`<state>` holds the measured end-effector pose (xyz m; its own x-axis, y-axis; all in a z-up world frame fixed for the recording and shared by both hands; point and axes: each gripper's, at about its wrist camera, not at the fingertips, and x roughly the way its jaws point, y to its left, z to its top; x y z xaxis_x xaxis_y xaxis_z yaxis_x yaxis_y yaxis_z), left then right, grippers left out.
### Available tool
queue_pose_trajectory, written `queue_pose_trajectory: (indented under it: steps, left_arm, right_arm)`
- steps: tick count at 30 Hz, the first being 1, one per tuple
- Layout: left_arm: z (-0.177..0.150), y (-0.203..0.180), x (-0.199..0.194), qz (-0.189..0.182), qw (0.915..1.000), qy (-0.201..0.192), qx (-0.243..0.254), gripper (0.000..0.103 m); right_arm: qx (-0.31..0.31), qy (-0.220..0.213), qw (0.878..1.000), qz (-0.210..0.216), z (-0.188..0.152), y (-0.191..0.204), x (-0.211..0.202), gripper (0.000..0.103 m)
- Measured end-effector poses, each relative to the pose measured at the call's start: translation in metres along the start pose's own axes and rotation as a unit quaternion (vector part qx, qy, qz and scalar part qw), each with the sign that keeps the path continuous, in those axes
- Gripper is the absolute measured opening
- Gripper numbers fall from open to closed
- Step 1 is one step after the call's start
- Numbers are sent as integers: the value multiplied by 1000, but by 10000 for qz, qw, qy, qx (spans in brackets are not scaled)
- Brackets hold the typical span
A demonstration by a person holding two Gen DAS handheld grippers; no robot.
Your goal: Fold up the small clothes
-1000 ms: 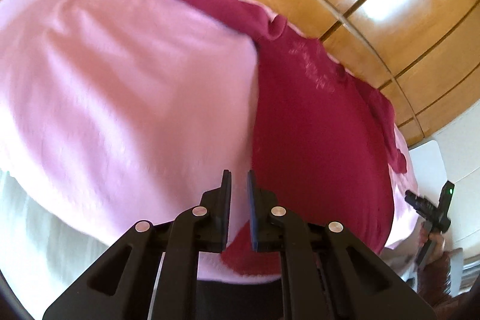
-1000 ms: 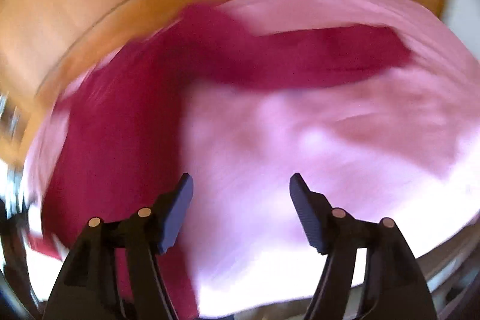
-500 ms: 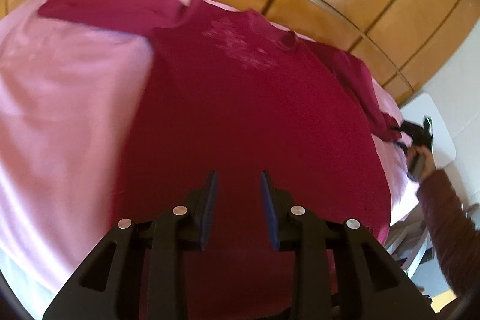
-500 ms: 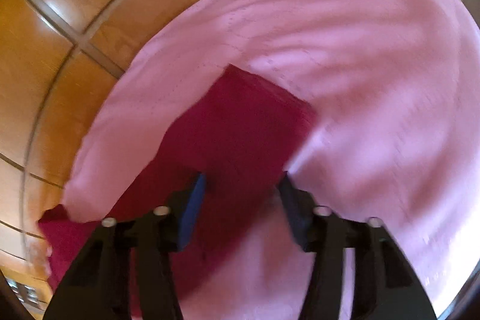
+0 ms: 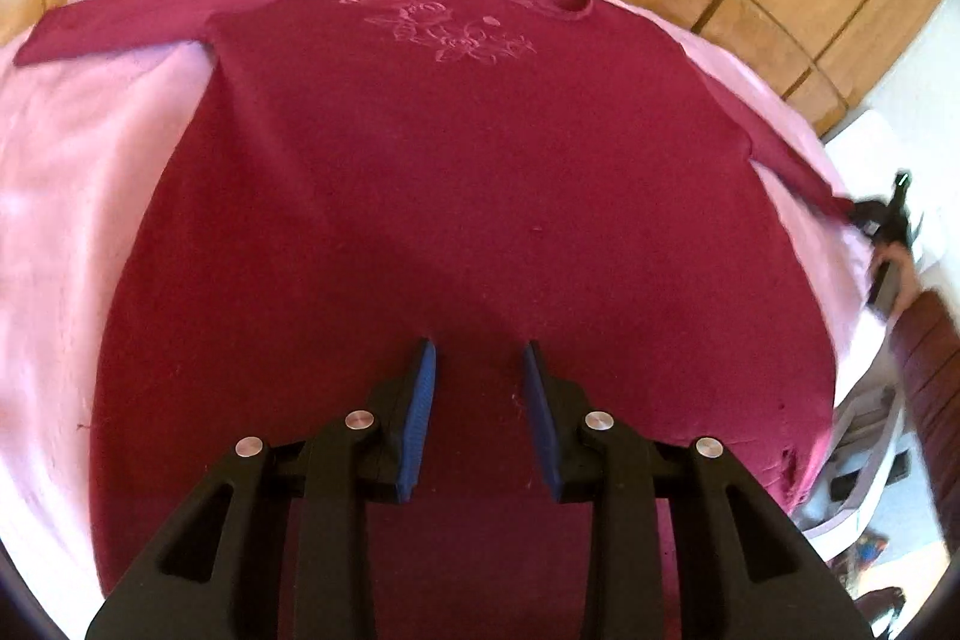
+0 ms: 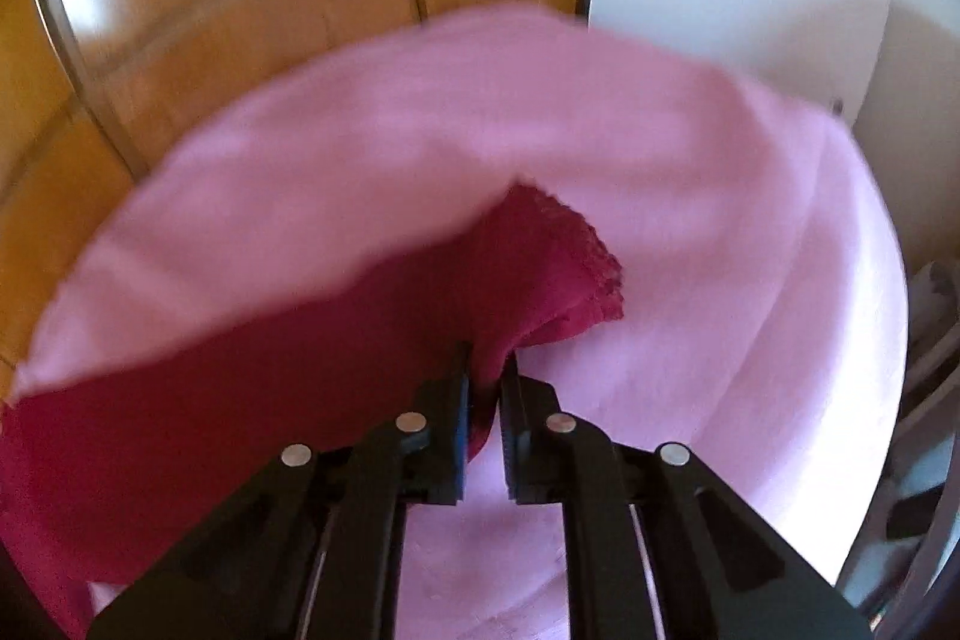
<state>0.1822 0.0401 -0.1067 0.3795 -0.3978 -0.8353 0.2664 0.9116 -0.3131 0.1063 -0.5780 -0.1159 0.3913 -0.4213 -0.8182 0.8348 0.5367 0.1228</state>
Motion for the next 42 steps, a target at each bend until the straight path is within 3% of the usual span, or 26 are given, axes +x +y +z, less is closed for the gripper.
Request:
queue_pose_trajectory:
  steps: [2, 4, 5, 7, 10, 13, 15, 18, 22, 24, 27, 32, 40, 42]
  left_arm:
    - [-1, 8, -8, -135, 9998, -51, -142, 29]
    - [-2, 19, -19, -193, 9991, -208, -315, 29]
    - [-2, 31, -27, -240, 9979, -326, -497, 29]
    - [-1, 51, -41, -163, 9950, -571, -798, 29]
    - [1, 97, -65, 130, 9850, -989, -1405, 29]
    - [7, 149, -85, 521, 9700, -1337, -1963, 29]
    - [14, 183, -96, 686, 9587, -1518, -2306, 29]
    - [28, 222, -105, 892, 9453, -1652, -2669, 29]
    - [56, 275, -110, 1294, 9270, -1774, -3039, 31]
    - [68, 296, -111, 1346, 9193, -1808, -3227, 49]
    - [89, 328, -109, 1480, 9107, -1834, -3393, 50]
    - [139, 362, -101, 1927, 9102, -1879, -3149, 50]
    - [195, 413, -66, 2146, 9047, -1694, -3268, 50]
    - [206, 422, -59, 2202, 8996, -1729, -3352, 50]
  right_arm:
    - [27, -117, 9999, 29, -8, -2, -1, 25]
    - [71, -90, 9998, 150, -8, -6, -9, 77]
    - [67, -218, 9997, 89, -8, -8, -19, 80]
    - [-18, -440, 9990, -17, -8, -7, -35, 81]
    - [-107, -557, 9982, 183, -16, 3, -62, 87]
    - [-473, -539, 9938, 847, -36, 47, -88, 90]
    - [-994, -395, 9844, 1394, -62, 95, -103, 90]
    - [-1742, -163, 9609, 2145, -104, 165, -121, 90]
    - [-2779, 102, 9137, 2963, -169, 257, -142, 90]
    - [-3292, 199, 8930, 3062, -205, 296, -145, 90]
    - [-3794, 319, 8750, 2991, -246, 329, -136, 90]
    - [-4033, 42, 8751, 2674, -275, 335, -123, 94]
    - [-4090, 56, 8748, 2596, -277, 344, -121, 100]
    - [-4102, 16, 8754, 2556, -279, 345, -123, 100]
